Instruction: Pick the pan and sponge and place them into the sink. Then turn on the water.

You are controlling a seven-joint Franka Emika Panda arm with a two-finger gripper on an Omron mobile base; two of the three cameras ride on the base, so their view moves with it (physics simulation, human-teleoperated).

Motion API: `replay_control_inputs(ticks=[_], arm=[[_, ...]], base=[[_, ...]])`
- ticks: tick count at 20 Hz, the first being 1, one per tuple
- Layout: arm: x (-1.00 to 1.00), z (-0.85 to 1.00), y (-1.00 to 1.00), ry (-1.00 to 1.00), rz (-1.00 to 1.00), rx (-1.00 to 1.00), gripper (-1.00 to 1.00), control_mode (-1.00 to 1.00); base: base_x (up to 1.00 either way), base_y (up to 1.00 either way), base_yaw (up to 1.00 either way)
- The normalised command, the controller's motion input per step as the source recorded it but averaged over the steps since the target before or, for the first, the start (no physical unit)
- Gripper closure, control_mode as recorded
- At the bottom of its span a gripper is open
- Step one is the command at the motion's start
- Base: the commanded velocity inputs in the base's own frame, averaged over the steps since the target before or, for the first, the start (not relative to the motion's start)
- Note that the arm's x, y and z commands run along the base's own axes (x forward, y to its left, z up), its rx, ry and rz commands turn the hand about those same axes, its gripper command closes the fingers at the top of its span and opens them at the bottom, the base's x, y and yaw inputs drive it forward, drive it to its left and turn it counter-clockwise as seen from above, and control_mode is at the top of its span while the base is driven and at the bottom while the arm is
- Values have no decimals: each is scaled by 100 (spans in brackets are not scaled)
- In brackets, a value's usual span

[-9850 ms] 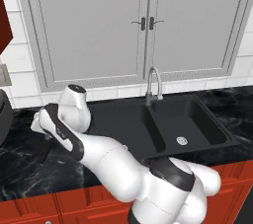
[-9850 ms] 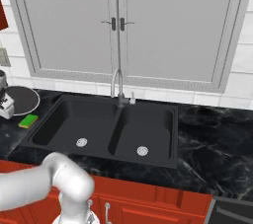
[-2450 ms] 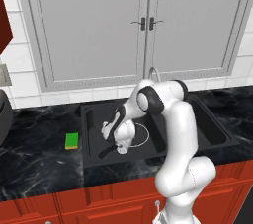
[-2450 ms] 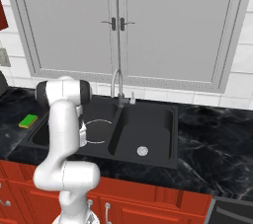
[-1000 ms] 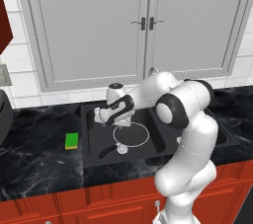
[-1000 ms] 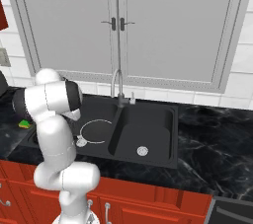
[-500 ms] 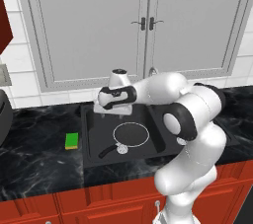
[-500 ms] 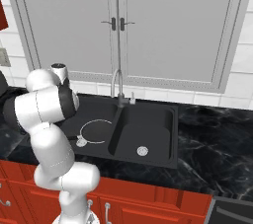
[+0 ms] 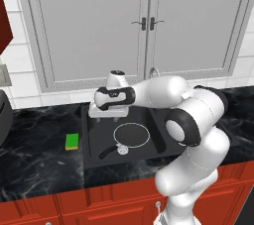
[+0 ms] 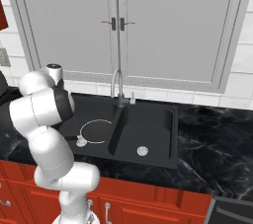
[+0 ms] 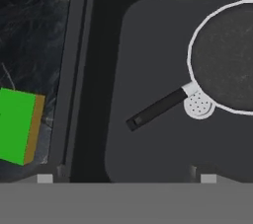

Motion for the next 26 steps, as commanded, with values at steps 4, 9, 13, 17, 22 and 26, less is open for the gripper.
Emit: replay_control_inputs(ticks=[4,9,13,17,22,26], arm=[[-23,0,41,0,9,0,-100,-100],[-14,0,43,-1,3,0,-100,-100],[-5,0,37,-2,0,0,-100,-100],[-1,0,32,-1,0,0,-100,-100],[0,-3,31,0,0,0,-100,-100],[-10,-7,36,-1,0,0,-100,-100]], base=[[0,0,0],[0,0,0],[0,0,0],[0,0,0],[0,0,0],[0,0,0]])
